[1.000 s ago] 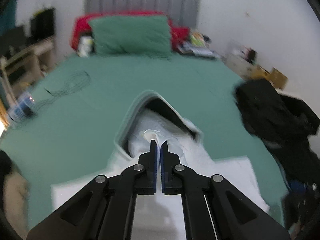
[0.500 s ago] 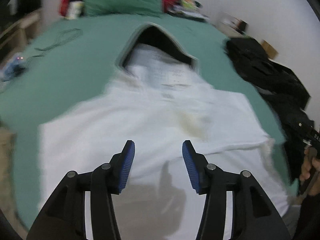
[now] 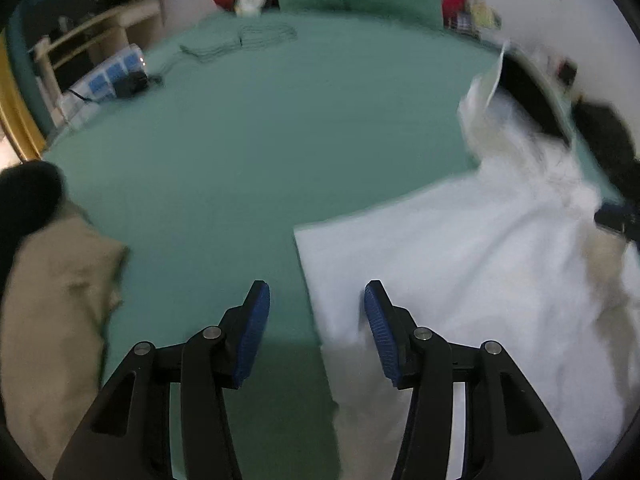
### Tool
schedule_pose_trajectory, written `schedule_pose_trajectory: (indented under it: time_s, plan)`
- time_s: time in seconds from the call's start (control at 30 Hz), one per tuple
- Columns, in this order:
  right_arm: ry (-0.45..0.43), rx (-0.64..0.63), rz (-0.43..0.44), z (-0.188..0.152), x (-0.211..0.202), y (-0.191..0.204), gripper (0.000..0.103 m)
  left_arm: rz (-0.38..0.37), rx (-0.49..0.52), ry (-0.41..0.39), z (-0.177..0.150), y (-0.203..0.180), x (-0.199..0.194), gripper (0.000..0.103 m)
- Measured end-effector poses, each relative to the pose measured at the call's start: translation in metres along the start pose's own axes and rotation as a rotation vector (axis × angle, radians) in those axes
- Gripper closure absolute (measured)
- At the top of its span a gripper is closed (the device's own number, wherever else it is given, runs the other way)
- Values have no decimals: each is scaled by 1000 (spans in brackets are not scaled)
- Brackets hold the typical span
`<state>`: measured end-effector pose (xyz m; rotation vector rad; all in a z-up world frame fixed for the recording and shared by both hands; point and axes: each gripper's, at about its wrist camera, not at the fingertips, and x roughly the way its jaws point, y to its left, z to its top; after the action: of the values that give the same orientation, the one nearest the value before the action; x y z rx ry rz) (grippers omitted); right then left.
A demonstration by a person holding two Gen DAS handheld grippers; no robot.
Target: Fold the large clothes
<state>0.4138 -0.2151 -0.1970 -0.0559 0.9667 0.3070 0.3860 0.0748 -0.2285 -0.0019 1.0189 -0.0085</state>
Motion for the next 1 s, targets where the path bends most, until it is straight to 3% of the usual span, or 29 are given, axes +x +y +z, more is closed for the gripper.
schedule_pose_trajectory:
  time_s: [0.03, 0.07, 0.2, 0.23, 0.43, 0.57, 0.7, 0.77, 0.83, 0.93, 1.0]
  plan:
    - [12, -8, -30, 1, 8, 0, 41, 4, 21, -48, 1, -1, -1, 51]
    - [20, -30, -99, -2, 16, -4, 42, 21, 44, -46, 1, -3, -1, 51]
    - [6, -63, -220, -27, 11, -29, 80, 24, 52, -37, 0, -1, 0, 51]
    - [-4, -52, -224, -33, 5, -36, 82, 22, 49, -42, -1, 1, 0, 51]
    - [-19, 158, -296, -88, -48, -105, 81, 25, 28, -46, -5, 2, -2, 50]
    - [6, 275, -249, -113, -66, -130, 81, 32, 16, -31, -4, 5, -6, 50]
    - [-72, 282, -179, -108, -87, -124, 80, -34, -53, -40, 1, 11, -19, 50]
    - [-86, 247, -186, -96, -81, -105, 73, -33, -48, -49, 2, 8, -22, 50]
    - [-61, 202, -194, -87, -67, -96, 67, -25, -15, -28, 1, 4, -17, 50]
    - [56, 181, -206, -88, -36, -90, 67, -7, -17, 10, -2, 7, -8, 50]
    - [42, 165, -224, -84, -40, -90, 67, -18, -43, -21, 2, 15, -14, 50]
